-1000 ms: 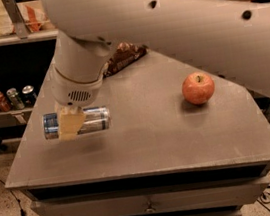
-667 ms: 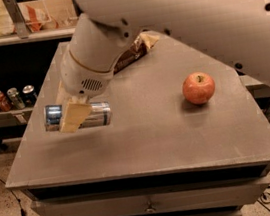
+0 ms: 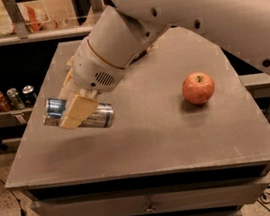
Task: Place redbull can upright
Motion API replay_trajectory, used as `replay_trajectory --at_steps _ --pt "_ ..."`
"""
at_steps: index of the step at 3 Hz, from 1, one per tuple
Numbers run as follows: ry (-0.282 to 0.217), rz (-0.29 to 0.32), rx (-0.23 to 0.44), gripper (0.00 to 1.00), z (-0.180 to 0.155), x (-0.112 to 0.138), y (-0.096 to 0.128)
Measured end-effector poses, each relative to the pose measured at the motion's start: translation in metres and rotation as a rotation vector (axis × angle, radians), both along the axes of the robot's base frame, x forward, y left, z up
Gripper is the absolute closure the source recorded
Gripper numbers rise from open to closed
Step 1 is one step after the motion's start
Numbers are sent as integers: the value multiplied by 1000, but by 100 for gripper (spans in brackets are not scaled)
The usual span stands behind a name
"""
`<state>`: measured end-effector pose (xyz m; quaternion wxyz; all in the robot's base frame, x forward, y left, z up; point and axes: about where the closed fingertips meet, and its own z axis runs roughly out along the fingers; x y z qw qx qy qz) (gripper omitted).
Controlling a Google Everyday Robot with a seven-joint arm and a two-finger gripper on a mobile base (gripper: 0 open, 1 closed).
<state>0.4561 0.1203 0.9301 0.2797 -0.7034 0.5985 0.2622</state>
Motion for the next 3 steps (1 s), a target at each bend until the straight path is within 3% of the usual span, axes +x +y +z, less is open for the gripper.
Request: replay_trajectory --at_steps 1,2,3 --pt "-8 -89 27 100 2 -2 -1" --pt "-22 -270 93 100 7 -10 -6" --pt "-16 -377 208 100 7 -9 -11"
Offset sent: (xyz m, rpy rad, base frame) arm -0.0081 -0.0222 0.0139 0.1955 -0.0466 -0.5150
